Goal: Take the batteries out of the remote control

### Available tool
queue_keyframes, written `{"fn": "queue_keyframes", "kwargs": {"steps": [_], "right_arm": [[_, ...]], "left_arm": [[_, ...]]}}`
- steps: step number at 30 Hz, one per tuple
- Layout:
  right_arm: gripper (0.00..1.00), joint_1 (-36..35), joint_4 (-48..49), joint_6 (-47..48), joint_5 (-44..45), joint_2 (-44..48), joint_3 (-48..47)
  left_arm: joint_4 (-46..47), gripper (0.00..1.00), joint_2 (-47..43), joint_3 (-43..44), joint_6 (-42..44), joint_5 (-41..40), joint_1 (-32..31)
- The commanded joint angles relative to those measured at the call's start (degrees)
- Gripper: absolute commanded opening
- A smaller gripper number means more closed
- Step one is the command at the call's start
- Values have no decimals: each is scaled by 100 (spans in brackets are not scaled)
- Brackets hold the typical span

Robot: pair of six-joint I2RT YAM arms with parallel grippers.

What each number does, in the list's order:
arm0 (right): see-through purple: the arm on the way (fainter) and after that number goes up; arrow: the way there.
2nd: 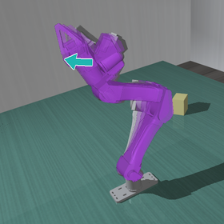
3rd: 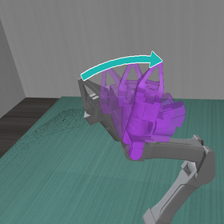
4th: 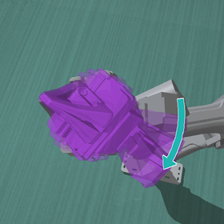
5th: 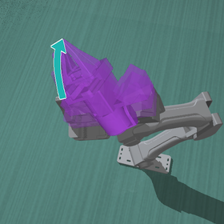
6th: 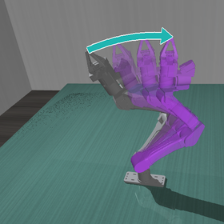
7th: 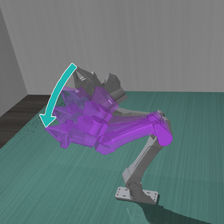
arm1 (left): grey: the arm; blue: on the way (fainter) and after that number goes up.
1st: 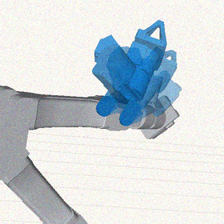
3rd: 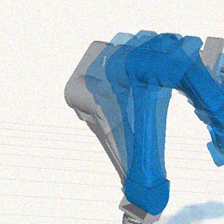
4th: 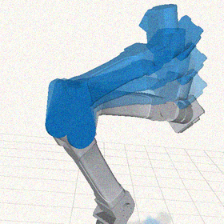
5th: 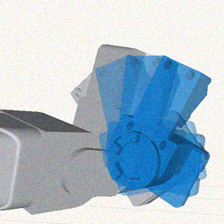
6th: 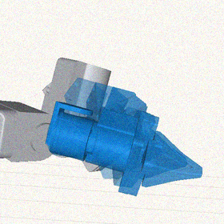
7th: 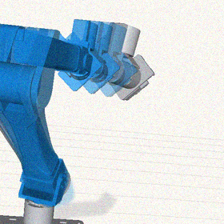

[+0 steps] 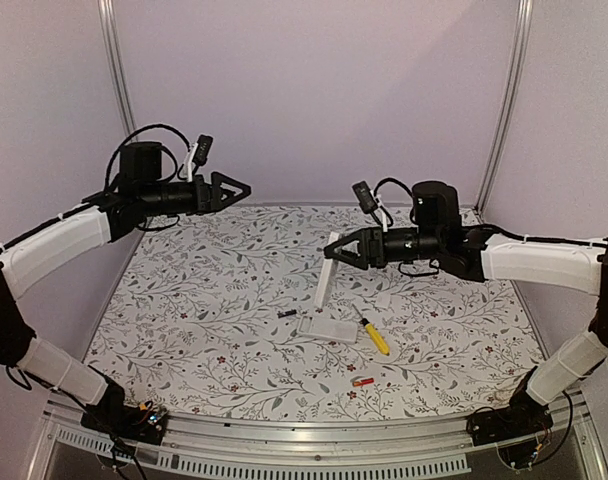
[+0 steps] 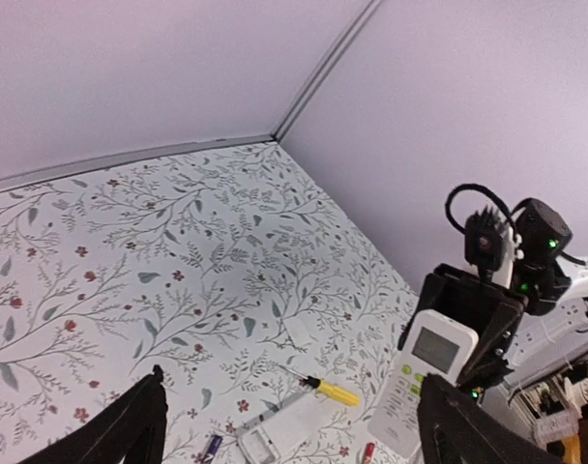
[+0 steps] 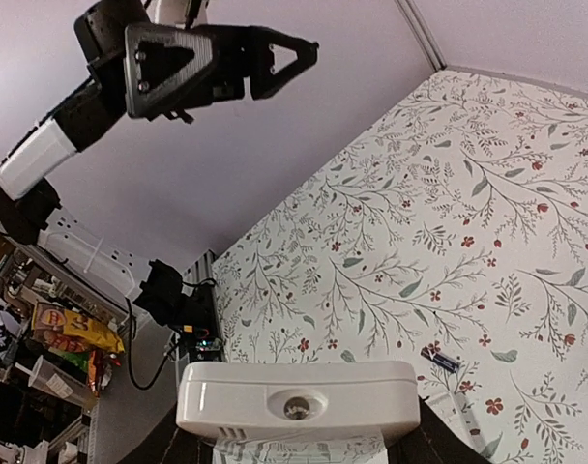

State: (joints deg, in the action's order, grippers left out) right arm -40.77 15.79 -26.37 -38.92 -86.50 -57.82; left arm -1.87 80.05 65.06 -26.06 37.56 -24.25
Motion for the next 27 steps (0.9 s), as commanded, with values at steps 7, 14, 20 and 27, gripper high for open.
{"fn": "queue_keyframes", "kwargs": {"steps": [7,14,20,27], "right_arm": [[36,-1341,-2889,1732,2063,-374,-732],[36,-2048,-4087,2141,2977,-1161,-1574],[36,-2414,-4966,2349,3634,-2019,-2542],[36,-2590,-5693,2349,4330,-2955,-3505]], "left_arm": [[-1522,90,-579,-437,786,-1224,1506],[-1544,90,-935,-968,1098,-2041,1542],[-1495,90,-1176,-1156,1098,-2407,1556],[-1616,91,-1404,-1237,1134,-2764,1556]]}}
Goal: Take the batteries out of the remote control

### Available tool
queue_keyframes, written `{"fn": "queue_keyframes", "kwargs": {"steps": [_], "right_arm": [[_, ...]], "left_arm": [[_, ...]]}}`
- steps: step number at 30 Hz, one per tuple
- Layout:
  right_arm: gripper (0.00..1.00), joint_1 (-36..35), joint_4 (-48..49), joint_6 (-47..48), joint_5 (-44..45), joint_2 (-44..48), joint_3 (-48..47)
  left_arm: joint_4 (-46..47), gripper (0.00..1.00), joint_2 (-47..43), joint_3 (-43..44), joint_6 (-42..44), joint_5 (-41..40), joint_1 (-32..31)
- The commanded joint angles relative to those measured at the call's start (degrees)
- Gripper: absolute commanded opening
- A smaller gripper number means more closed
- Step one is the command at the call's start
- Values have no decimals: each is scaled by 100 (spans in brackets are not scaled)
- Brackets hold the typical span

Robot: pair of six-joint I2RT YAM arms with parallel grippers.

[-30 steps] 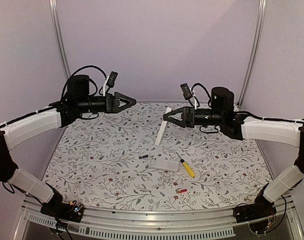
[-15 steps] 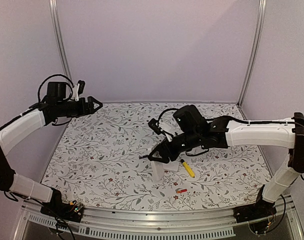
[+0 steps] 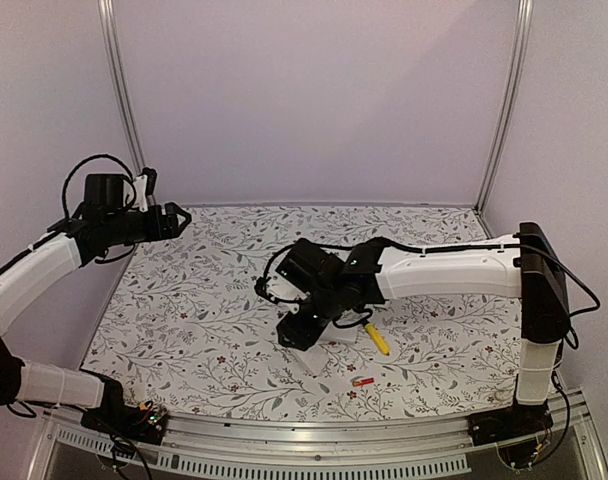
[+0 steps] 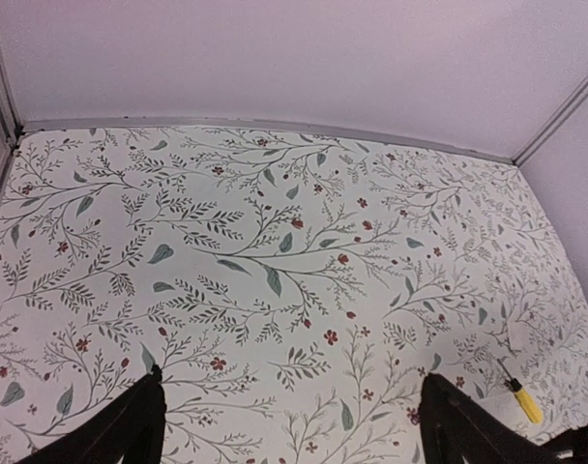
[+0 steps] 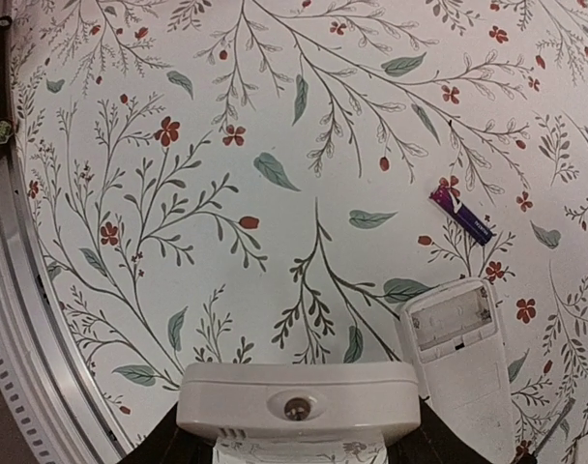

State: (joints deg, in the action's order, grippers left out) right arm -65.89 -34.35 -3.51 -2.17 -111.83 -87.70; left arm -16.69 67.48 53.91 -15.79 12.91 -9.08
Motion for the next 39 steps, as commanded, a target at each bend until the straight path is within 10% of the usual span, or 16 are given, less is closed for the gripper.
{"fn": "queue_keyframes", "kwargs": {"steps": [1,26,39], "right_arm": [[37,-90,-756,73,735,-519,-577],[80,-188,491,-411,-308,-1042,-692],[90,293,1772,-1535,1003,850,1221]], "left_arm": [[-133,90,-166,-134,97,-320,38],[-183,90,-297,-201,6,-504,29],[390,89,-1071,-556,65,-548,3]]}}
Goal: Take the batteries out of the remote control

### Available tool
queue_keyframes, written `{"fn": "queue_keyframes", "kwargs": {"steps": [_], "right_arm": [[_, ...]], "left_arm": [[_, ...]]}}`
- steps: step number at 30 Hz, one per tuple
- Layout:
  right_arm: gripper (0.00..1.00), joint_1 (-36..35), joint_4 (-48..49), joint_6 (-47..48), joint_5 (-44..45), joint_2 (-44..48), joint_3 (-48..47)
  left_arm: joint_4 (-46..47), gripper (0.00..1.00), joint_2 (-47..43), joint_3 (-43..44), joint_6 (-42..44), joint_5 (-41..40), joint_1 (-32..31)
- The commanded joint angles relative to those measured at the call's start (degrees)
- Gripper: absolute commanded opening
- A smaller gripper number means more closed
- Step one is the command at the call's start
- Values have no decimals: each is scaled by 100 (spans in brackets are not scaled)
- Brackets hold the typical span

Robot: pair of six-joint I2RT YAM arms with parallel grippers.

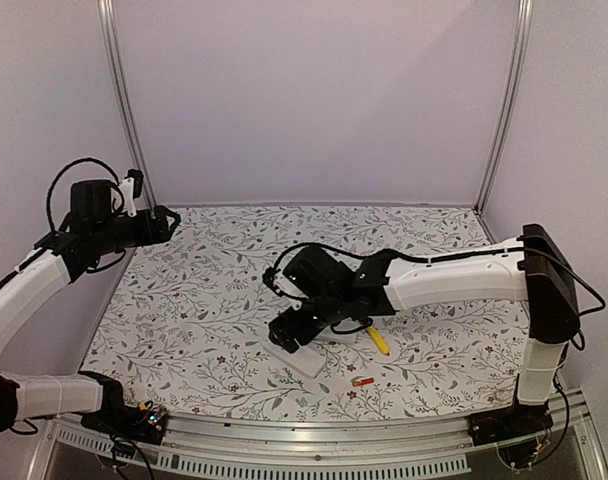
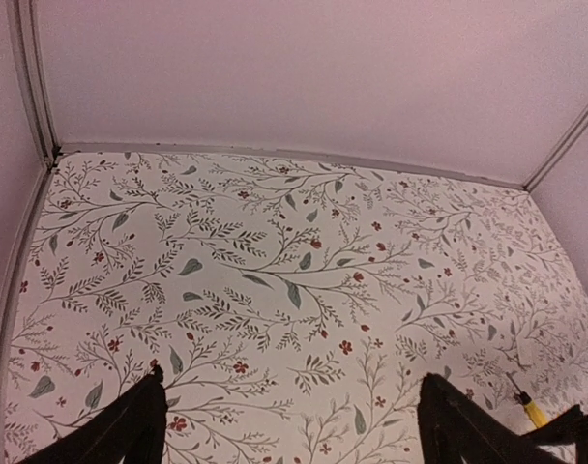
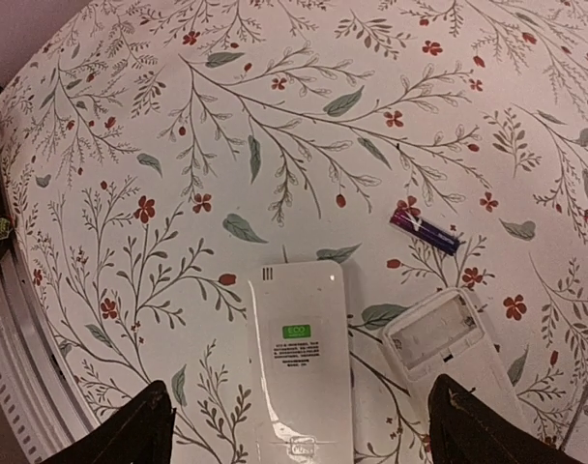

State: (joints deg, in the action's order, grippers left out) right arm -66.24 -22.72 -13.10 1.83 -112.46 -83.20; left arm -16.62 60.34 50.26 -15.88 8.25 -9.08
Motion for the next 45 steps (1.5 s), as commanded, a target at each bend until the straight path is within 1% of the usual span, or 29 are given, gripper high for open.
{"fn": "queue_keyframes", "kwargs": {"steps": [1,5,10,14,17,21,24,27,31,36,40,45], "right_arm": [[90,429,701,-638,684,1083,1048],[89,947,776,-1023,741,1906,1938],[87,1518,636,-1474,833,2542,2845],[85,1759,560,-1711,860,2848,3306],[85,1750,495,-1794,658,2853,3370],[85,1610,623,-2096,296,2766,3501],[85,1183,768,-2278,248,2720,3445],[84,787,1081,-2268,0,2567,3335],[87,345,1269,-1804,-122,2123,3004],[85,102,1005,-1214,-85,1345,2412],[85,-73,844,-729,105,944,2044],[85,-165,609,-88,37,581,1767]], "left_arm": [[428,89,-398,-206,102,-102,7],[471,89,-229,34,136,-53,-4],[416,89,343,958,49,443,-60],[510,89,724,1533,169,450,-244],[598,89,957,1453,207,448,-248],[495,89,1206,1082,233,649,-290],[262,89,1389,1116,383,334,-596],[209,89,1510,1230,471,329,-774],[184,89,1566,1188,435,322,-788],[168,89,1587,1208,381,422,-796],[168,89,1578,1197,366,432,-820],[166,89,1554,1198,355,422,-832]]}}
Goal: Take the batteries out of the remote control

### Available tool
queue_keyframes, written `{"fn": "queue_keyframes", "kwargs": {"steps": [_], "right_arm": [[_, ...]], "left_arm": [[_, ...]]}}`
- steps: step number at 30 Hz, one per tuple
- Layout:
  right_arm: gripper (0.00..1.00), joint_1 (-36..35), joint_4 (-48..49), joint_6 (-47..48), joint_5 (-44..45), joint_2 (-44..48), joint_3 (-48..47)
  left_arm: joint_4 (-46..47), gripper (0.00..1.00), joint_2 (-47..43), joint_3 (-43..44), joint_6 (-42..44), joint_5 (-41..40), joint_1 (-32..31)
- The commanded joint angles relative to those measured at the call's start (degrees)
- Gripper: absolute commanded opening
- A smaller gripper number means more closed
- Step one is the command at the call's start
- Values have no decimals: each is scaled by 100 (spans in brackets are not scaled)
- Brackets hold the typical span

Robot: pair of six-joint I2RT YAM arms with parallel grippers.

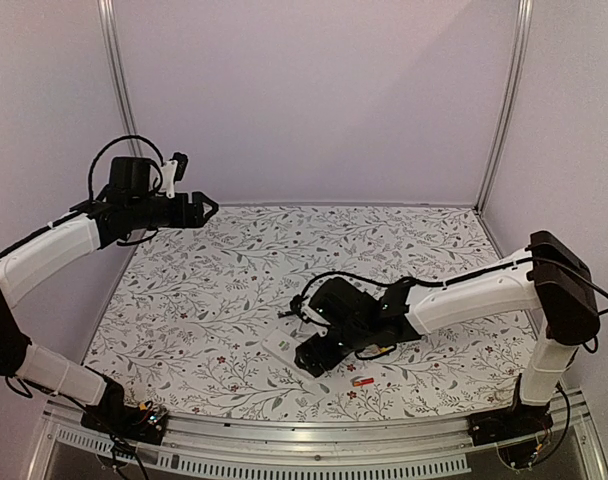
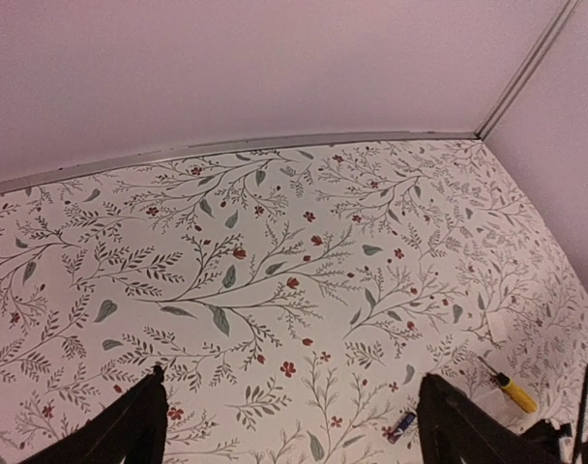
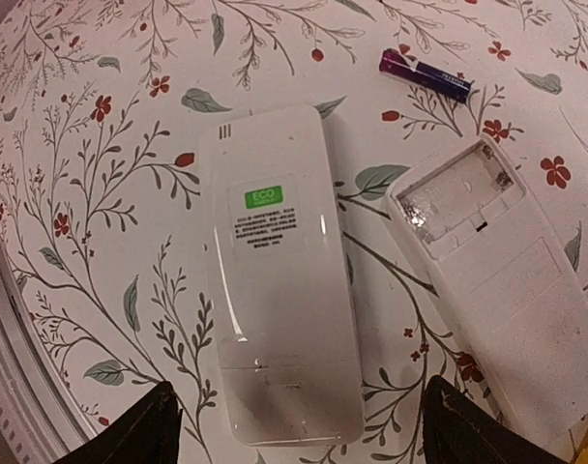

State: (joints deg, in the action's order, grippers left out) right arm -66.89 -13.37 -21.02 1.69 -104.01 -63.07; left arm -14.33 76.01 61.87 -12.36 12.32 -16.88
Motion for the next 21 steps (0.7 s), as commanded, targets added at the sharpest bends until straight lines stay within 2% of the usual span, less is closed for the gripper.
{"fn": "queue_keyframes", "kwargs": {"steps": [1,12,16,21], "right_arm": [[85,-115,-379,838,-1,-352,-282],[78,-272,-641,1207,-66,-912,-552],[60,-280,-715,1231,5,-1021,-601],[47,-276,-568,1175,-101,-869,-491]], "left_arm": [[-66,89,-16,37,3,17,-53],[-66,89,-67,39,-49,117,-84],[-30,89,-190,-4,-74,-1,-131],[147,89,-361,-142,-110,-53,-193]]}}
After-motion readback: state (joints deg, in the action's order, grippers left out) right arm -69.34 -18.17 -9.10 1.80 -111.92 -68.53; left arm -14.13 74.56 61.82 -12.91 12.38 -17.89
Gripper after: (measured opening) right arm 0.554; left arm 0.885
